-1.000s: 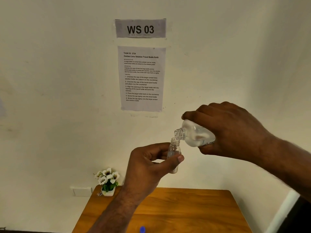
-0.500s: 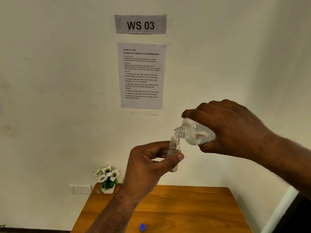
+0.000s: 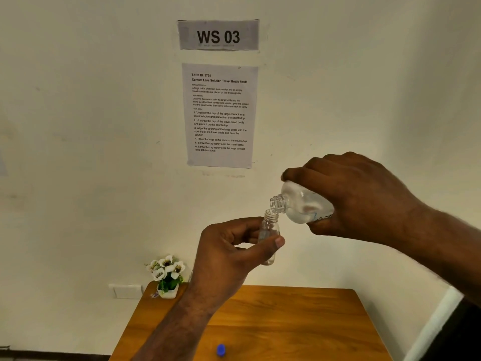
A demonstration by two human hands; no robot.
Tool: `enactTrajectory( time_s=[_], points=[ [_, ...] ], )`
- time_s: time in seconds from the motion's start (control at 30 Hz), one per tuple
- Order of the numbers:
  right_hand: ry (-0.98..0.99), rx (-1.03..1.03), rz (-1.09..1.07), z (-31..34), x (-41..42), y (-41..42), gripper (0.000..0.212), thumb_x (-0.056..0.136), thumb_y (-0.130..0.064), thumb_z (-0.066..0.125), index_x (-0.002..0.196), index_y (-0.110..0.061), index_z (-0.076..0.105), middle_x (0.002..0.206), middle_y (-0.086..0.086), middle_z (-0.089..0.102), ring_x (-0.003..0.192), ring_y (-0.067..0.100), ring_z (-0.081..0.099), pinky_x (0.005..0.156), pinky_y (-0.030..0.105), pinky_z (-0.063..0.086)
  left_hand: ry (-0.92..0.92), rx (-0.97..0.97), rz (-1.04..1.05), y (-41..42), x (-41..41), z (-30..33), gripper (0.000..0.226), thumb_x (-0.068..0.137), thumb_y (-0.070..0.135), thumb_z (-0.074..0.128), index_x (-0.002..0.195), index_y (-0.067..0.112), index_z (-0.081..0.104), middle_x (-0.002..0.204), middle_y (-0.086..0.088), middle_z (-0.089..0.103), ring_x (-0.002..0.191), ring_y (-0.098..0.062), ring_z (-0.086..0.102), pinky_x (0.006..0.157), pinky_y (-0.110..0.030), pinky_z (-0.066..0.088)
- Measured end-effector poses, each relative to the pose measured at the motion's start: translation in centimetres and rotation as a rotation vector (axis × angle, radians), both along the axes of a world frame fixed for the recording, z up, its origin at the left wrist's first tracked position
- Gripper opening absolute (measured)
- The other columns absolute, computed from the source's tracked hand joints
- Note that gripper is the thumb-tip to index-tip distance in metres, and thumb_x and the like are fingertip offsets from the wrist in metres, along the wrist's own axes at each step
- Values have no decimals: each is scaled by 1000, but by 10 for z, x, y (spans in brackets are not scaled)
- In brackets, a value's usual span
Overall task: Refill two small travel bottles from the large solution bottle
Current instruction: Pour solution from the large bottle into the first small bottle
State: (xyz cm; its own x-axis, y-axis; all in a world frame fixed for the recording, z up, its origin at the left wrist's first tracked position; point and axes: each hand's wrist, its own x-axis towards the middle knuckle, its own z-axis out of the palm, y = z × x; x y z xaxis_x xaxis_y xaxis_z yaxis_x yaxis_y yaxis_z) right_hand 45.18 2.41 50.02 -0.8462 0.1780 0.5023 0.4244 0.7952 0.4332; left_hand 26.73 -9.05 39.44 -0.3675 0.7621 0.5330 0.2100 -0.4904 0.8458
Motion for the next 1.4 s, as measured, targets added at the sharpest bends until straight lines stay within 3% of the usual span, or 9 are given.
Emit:
enactTrajectory(
  time_s=[0.5, 1.13, 1.4],
  points=[
    [-1, -5, -5, 1, 2, -2, 75, 64, -45, 80, 132, -28, 54, 105, -5, 67, 84, 24, 63, 74, 36, 49, -2, -3, -5, -4, 4, 4, 27, 72, 25, 82, 98, 16, 82, 85, 5, 82, 75, -14, 77, 59, -16, 59],
    [-3, -4, -17, 6, 3, -10, 79, 60, -44, 86, 132, -25, 57, 108, -1, 69, 85, 25, 66, 74, 36, 49, -4, 6, -13, -7, 4, 7, 26, 72, 23, 82, 97, 16, 82, 84, 4, 82, 74, -14, 77, 58, -17, 59],
    [-6, 14, -13, 7, 1, -9, 74, 63, -44, 80, 132, -27, 56, 106, -4, 68, 82, 24, 64, 72, 35, 49, -26, 6, -15, -8, 2, 7, 27, 70, 21, 83, 96, 13, 83, 84, 1, 82, 75, -17, 77, 58, -20, 60]
  ],
)
